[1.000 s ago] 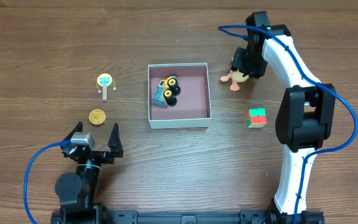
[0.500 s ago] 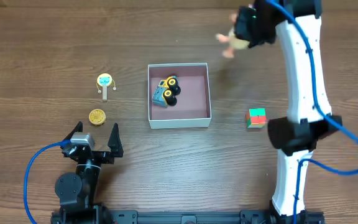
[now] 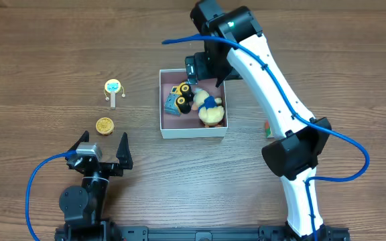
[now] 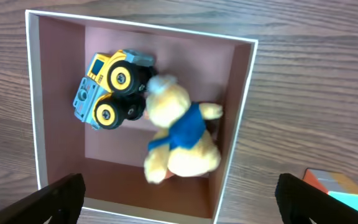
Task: Pack container
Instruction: 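Grasp the plush duck with the right gripper and place it in the box, then lower the right gripper onto the colour cube and grasp it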
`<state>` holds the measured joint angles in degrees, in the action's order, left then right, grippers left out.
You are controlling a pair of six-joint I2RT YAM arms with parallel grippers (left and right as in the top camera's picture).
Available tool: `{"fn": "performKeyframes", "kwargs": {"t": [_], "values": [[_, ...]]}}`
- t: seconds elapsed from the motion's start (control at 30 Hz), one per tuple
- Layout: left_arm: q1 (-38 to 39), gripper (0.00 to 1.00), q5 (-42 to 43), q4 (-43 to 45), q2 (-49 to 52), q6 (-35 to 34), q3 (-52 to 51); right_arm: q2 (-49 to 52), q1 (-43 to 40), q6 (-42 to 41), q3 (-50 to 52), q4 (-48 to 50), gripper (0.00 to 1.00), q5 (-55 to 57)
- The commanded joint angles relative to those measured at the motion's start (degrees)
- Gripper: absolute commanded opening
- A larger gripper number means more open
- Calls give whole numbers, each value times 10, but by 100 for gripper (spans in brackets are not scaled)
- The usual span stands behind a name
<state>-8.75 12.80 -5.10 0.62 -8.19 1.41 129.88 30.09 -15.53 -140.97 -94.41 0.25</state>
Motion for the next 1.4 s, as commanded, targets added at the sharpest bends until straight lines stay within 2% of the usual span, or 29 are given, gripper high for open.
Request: {"fn": "performKeyframes", "kwargs": {"t": [0.0,0.13,0.17,0.27,0.37,0.47,0.5,0.53,0.63,0.73,0.87,0.97,1.23,1.37], "values": [[-2,100,-3,1,-4,5,-3,-3,-8,19,-3,2,100,-1],[-2,100,-3,1,-4,5,-3,-17,-53,-4,-51,-26,100,34],[-2,100,-3,1,-4,5,-3,-46,-79,-25,-51,-26,100,28],[-2,100,-3,1,-4,5,-3,-140,-132,-2,-28,-27,100,-46],[-2,100,-3,1,-4,5,-3,-269,-150,14,104,-26,100,-53],[-2,100,-3,1,-4,5,-3,-399,-147,36,388,-23,100,-40],[-2,100,-3,1,-4,5,-3,-408,-147,36,440,-18,100,-23],[-2,100,-3,1,-4,5,-3,-408,-148,36,505,-2,100,11],[-2,100,-3,1,-4,5,-3,-399,-148,36,565,63,100,31],[-2,100,-3,1,-4,5,-3,-397,-149,50,567,118,100,94],[-2,100,-3,1,-4,5,-3,-397,-169,86,600,150,100,81],[-2,100,-3,1,-4,5,-3,-382,-195,139,611,172,100,17],[-2,100,-3,1,-4,5,-3,-252,-220,139,611,200,100,9],[-2,100,-3,1,-4,5,-3,-230,-222,139,612,222,100,9]]}}
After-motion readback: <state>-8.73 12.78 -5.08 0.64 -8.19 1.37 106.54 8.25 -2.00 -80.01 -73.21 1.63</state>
